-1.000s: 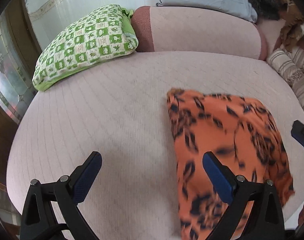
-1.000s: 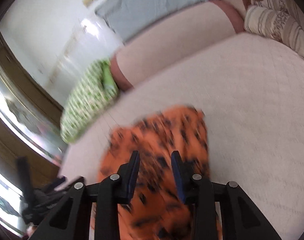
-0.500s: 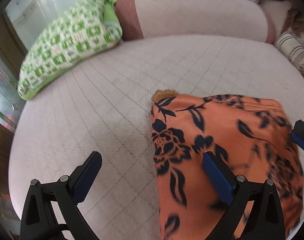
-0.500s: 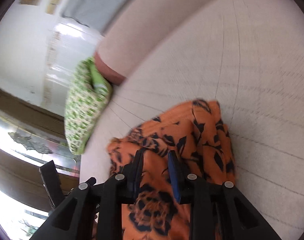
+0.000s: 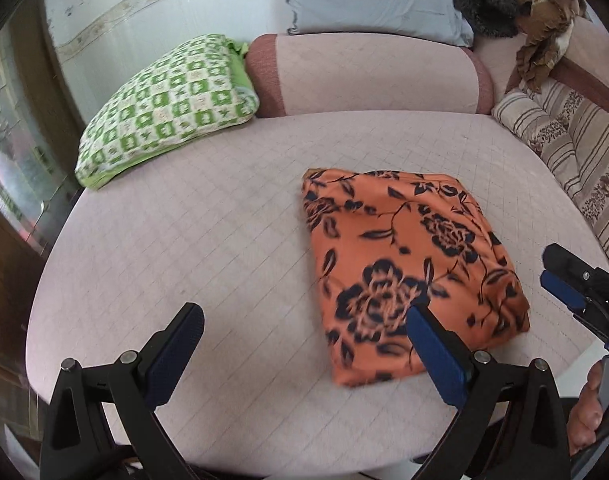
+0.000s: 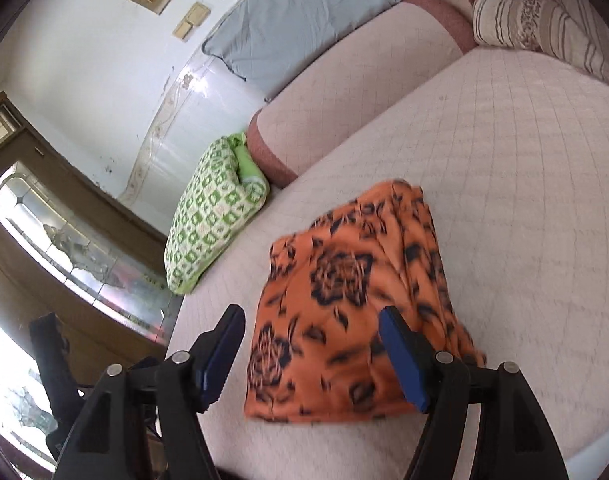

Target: Fold small clothes

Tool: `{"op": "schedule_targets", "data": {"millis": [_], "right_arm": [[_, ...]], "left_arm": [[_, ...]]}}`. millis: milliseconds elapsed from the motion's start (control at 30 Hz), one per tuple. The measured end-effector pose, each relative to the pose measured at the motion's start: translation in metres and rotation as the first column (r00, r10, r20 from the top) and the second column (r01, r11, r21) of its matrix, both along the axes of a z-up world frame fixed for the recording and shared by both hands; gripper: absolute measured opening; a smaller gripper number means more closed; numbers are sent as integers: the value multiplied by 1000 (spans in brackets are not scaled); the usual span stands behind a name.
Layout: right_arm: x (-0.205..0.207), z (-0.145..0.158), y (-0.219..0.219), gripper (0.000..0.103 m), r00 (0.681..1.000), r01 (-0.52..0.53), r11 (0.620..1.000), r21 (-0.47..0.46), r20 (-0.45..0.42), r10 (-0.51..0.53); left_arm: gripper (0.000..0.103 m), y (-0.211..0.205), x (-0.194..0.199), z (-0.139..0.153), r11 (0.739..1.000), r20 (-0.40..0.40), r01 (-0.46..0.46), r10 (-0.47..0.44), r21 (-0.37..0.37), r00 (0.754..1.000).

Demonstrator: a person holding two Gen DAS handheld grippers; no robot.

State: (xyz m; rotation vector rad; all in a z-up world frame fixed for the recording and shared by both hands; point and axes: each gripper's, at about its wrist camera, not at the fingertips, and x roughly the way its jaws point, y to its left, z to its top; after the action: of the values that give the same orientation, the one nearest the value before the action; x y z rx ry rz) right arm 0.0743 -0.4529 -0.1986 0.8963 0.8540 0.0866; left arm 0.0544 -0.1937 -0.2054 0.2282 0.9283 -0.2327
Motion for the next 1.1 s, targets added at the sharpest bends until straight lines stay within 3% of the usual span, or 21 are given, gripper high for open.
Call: {"op": "schedule_targets", "data": {"millis": [167, 367, 633, 900, 1100], "right_arm": [[-19, -4, -11, 73, 999, 38, 999, 13, -5, -38], [-18, -8, -17, 73, 999, 49, 999, 4, 2, -49], [5, 5, 20, 73, 994, -54, 996, -66, 95, 60], [28, -2, 39, 73, 990, -97, 995, -37, 100, 101], [27, 2, 50, 73, 982, -148, 986, -78, 108, 156]], "left_arm": [[101, 20, -2, 4, 999, 4, -36, 36, -14, 999], [101, 32, 6, 1, 994, 92, -107, 105, 15, 990], [101, 41, 15, 8, 986, 174, -163, 164, -23, 971], [101, 47, 16, 19, 981, 198, -189, 192, -35, 961], [101, 48, 8, 25, 974, 227, -220, 225, -44, 948]]}}
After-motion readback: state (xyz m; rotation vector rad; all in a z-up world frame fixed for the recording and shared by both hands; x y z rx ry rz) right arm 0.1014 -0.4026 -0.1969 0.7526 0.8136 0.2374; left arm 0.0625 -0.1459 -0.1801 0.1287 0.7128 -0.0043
